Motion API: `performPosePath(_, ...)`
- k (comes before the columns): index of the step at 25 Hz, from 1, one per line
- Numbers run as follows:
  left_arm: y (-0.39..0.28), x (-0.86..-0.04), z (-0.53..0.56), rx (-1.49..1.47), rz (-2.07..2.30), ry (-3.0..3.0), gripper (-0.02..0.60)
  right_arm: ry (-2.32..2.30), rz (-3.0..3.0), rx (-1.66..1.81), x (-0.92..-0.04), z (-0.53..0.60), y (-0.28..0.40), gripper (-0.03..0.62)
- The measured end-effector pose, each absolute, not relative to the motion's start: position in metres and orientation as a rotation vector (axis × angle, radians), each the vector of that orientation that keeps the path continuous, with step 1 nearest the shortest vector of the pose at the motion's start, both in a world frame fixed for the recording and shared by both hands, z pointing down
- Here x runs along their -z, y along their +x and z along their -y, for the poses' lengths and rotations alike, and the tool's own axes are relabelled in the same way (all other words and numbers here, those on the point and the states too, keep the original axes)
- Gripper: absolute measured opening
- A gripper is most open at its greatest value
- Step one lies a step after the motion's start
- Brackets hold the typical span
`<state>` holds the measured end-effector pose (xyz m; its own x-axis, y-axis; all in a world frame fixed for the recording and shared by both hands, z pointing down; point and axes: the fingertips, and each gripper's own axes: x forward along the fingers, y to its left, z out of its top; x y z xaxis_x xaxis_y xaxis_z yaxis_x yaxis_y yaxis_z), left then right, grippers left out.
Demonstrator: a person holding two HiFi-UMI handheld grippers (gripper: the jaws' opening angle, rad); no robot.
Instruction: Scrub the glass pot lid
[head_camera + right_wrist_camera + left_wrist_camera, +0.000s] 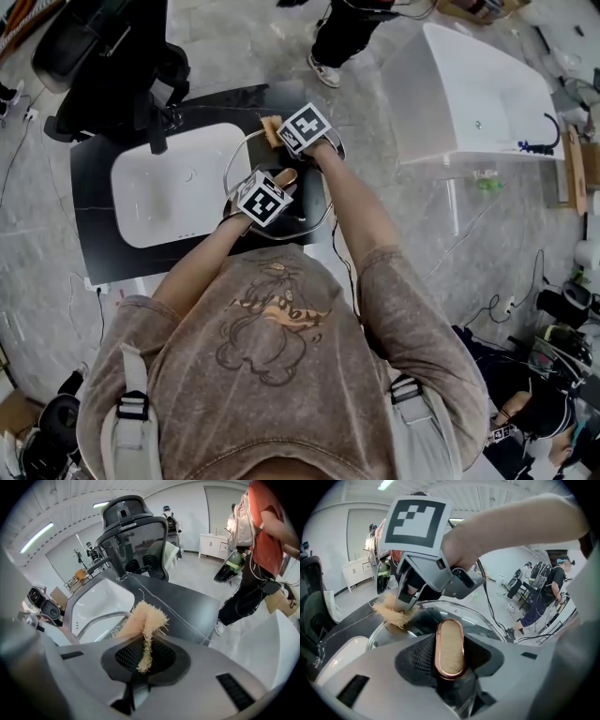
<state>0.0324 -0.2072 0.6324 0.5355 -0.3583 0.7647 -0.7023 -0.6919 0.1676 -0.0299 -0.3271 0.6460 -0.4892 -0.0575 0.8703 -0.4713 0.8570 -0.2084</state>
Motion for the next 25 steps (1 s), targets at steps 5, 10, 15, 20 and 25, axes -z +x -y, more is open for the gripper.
performPosePath(5, 0.030, -0.635, 0.207, -1.012, 0.860, 2.311, 0.183, 0.466, 2.039, -0.569, -0.648, 0.330, -0.007, 0.040)
performPosePath(10, 0.029, -0.639, 0.209, -1.008, 0.866, 2.311, 0.183, 0.527, 2.023, -0.593, -0.650, 0.330, 0.016, 0.040)
performPosePath(15, 0.031, -0.632, 0.208, -1.019, 0.870, 2.314, 0.183, 0.588, 1.999, -0.608, -0.646, 0.326, 0.047, 0.040)
performPosePath(20, 0.034, -0.631, 0.207, -1.019, 0.855, 2.320, 0.183, 0.650, 1.990, -0.643, -0.646, 0.320, 0.074, 0.040)
performPosePath(25, 0.032, -0.632, 0.208, -1.019, 0.853, 2.322, 0.183, 0.693, 1.978, -0.666, -0.647, 0.314, 0.091, 0.040)
